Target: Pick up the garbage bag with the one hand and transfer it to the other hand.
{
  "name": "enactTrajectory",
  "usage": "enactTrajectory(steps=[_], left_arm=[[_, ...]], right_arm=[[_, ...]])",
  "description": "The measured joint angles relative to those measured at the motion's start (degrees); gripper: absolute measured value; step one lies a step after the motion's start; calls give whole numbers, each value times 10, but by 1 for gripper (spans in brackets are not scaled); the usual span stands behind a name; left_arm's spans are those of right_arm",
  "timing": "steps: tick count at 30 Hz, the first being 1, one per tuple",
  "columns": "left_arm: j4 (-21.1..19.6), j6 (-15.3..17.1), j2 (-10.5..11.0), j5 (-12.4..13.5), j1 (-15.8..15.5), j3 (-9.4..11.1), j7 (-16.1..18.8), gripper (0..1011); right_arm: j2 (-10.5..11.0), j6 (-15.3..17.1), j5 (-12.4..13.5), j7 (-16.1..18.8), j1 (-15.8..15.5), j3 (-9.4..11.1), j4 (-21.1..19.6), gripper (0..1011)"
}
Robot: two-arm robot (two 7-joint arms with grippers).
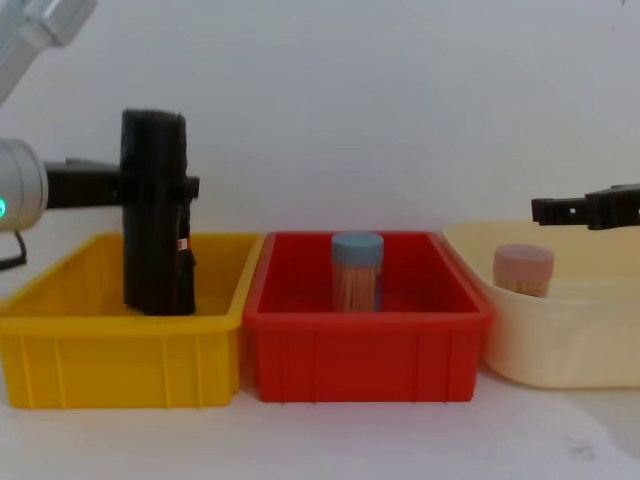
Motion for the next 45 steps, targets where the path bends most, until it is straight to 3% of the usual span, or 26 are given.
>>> enactTrajectory(steps=[10,18,32,45], left_arm=[[-6,3,-7,-4,-38,-4,-14,471],[11,0,-20,-16,-72,8,-40,471],[91,-17,-69,-44,-139,48,-103,471],[147,-30,-99,-58,-176,72,-136,471]], right_arm=[[0,0,0,0,0,0,0,1004],[0,0,0,0,0,0,0,1004],[0,0,0,0,0,0,0,1004],[0,0,0,0,0,0,0,1004]])
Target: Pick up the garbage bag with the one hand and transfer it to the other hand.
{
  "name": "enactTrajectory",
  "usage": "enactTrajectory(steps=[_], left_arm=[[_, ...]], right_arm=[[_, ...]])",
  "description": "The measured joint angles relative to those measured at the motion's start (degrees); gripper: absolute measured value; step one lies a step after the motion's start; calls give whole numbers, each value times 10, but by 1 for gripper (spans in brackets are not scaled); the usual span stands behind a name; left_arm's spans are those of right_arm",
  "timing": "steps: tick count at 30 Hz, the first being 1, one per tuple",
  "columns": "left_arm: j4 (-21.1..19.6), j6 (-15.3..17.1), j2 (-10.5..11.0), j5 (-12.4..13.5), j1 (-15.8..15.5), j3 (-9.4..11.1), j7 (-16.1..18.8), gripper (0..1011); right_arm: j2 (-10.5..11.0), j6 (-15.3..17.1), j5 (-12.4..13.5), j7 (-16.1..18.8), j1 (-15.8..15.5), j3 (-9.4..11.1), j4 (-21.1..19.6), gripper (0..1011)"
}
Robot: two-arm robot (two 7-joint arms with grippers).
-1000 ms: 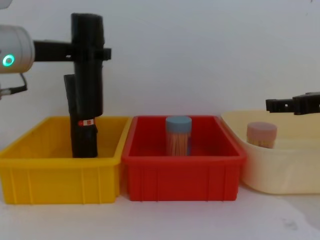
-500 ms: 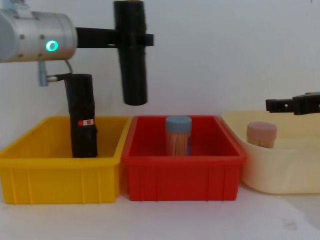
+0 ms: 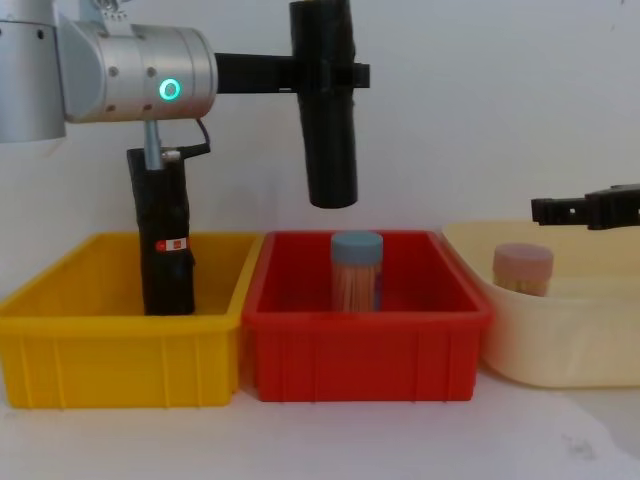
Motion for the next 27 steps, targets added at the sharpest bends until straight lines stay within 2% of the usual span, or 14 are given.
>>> enactTrajectory(steps=[13,27], left_arm=[[19,-5,-10,-4,-13,9,-11,471],[27,-7,-15,-6,-18,12,-15,471]], right_arm=[[4,7,6,27,4,-8,-14,1004],[-6,12,17,73,40,-48,-13,1004]])
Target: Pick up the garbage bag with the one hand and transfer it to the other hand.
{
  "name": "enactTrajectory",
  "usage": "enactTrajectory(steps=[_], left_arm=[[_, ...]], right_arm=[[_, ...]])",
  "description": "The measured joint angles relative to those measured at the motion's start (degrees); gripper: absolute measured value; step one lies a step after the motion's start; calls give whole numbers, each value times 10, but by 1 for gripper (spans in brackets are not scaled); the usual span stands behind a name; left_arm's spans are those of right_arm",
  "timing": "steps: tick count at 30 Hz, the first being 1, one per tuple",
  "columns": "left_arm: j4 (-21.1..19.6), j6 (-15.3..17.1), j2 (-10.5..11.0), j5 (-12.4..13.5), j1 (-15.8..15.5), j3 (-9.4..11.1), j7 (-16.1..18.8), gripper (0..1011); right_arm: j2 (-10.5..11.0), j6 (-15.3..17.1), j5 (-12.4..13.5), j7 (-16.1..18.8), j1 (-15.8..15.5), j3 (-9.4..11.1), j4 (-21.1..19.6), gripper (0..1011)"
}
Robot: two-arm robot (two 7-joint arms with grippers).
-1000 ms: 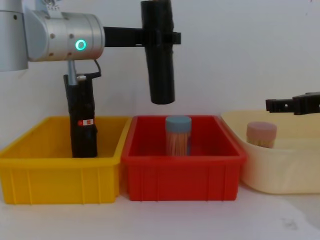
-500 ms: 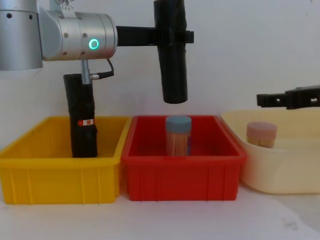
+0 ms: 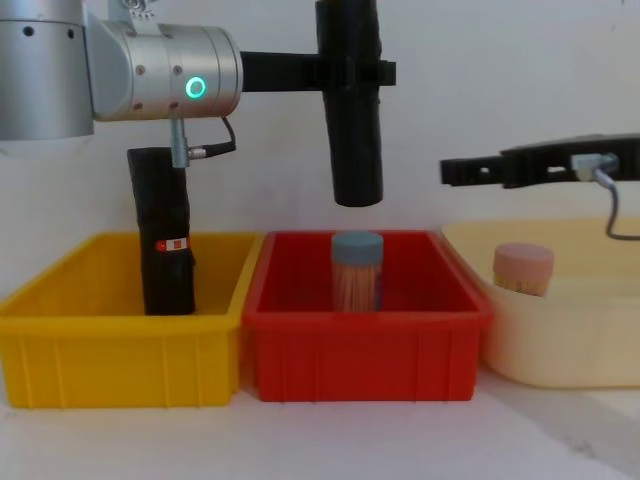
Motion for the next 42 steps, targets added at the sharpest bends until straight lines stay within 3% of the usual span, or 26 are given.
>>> enactTrajectory(steps=[18,42], left_arm=[[3,-1,-1,-1,-2,1,-2,471],[3,-1,-2,-1,-2,1,-2,471]], right_arm=[[-36,-12,7,23,64,-43,75,1004],[-82,-34,17,36,128,-76,171,1004]])
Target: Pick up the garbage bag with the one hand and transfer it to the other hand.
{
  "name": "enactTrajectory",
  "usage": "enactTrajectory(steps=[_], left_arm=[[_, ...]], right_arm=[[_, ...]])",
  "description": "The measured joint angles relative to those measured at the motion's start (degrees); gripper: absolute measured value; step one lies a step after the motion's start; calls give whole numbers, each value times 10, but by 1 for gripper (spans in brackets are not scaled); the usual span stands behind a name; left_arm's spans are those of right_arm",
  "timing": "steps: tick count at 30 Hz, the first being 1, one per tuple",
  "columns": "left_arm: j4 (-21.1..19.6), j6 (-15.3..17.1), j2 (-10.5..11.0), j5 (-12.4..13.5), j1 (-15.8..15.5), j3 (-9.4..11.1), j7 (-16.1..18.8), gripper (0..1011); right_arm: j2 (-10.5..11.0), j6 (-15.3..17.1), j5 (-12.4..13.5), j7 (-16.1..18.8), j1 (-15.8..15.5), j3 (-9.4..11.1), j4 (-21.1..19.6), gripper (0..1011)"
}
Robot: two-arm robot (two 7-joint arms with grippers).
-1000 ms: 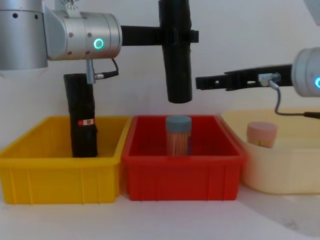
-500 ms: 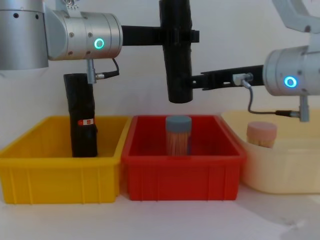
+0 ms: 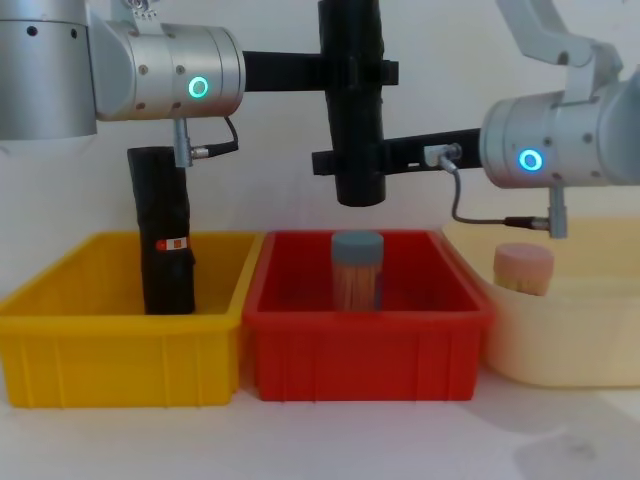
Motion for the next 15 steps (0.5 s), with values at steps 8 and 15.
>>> enactTrajectory(steps=[8,15], left_arm=[[0,0,0,0,0,0,0,471],[0,0,0,0,0,0,0,471]], right_arm=[[-17,-7,4,-2,19,-7,34,1004],[-25,-11,5,-6,28,-10,51,947]])
